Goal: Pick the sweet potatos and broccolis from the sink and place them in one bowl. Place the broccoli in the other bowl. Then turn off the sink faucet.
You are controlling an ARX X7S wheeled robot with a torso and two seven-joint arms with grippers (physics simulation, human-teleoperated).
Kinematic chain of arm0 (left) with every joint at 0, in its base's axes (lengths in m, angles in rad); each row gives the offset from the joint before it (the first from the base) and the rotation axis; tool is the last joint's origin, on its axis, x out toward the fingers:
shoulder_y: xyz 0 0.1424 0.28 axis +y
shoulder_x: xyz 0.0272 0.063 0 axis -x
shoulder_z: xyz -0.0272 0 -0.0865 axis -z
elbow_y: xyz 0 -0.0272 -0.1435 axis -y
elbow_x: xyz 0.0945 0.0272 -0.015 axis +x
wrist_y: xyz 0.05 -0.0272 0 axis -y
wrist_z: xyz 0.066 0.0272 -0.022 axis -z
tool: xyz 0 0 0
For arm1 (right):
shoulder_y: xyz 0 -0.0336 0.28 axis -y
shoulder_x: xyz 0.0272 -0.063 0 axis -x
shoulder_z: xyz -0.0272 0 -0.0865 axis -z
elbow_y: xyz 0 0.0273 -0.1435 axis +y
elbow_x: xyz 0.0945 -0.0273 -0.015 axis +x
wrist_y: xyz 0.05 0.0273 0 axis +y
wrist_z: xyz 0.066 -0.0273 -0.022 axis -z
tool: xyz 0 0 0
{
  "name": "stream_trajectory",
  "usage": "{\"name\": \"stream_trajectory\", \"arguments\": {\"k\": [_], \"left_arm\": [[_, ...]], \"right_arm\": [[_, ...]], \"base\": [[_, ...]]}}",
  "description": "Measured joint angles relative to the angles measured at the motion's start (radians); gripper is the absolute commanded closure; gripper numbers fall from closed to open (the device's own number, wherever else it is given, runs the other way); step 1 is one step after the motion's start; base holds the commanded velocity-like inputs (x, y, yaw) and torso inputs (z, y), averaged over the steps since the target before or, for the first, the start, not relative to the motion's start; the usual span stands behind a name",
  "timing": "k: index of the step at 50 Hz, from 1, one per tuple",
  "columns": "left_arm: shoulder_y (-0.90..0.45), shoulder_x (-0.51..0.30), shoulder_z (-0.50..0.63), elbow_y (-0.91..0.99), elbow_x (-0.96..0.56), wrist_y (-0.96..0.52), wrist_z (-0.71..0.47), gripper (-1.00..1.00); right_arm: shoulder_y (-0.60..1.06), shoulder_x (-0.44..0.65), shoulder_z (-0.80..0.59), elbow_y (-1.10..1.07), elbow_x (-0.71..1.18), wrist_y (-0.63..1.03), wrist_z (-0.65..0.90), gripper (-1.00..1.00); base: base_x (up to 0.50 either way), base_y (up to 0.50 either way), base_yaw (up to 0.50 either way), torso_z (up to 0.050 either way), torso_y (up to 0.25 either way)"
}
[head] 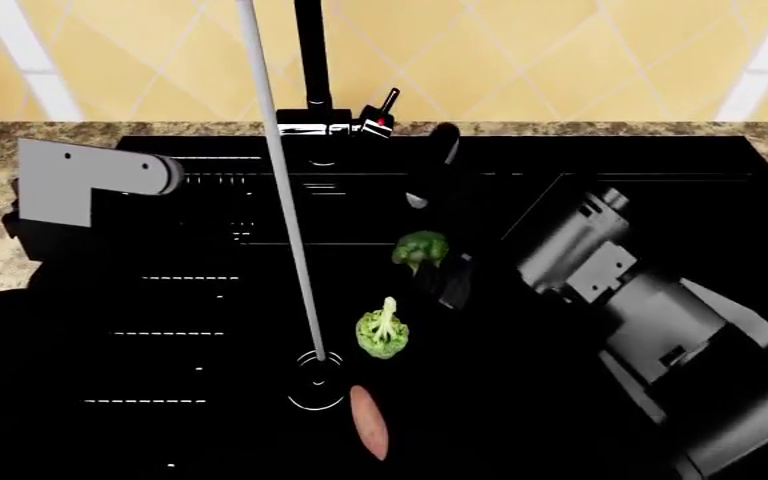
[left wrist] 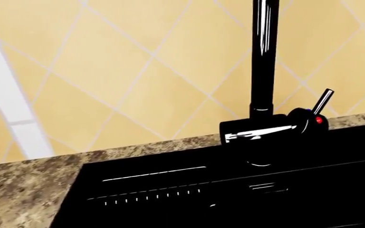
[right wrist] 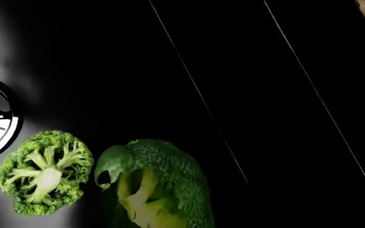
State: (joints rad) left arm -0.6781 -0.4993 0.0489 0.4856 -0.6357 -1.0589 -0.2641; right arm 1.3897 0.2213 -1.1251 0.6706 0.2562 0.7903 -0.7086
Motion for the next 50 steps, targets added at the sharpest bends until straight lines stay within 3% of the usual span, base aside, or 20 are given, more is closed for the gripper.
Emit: {"name": "stream_trajectory", "arguments": {"k": [21,50], "left_arm": [[0.006,0.014,-0.012,0.001,-0.017,0.012,-0.005,-1.00],[0.012,0.018,-0.007,0.005,-0.035,0.006,-0.013,-1.00]], "right_arm": [[-0.024,0.181,0.265,-0.480,0.140,0.338,0.186,1.00],[-0.226,0.298,0.622,-0.780,0.279,0.500,0.391,1.00]], "base": [[0.00,0.00,0.00,0.000,0.089],[0.00,0.00,0.00,0.000,0.101]]}}
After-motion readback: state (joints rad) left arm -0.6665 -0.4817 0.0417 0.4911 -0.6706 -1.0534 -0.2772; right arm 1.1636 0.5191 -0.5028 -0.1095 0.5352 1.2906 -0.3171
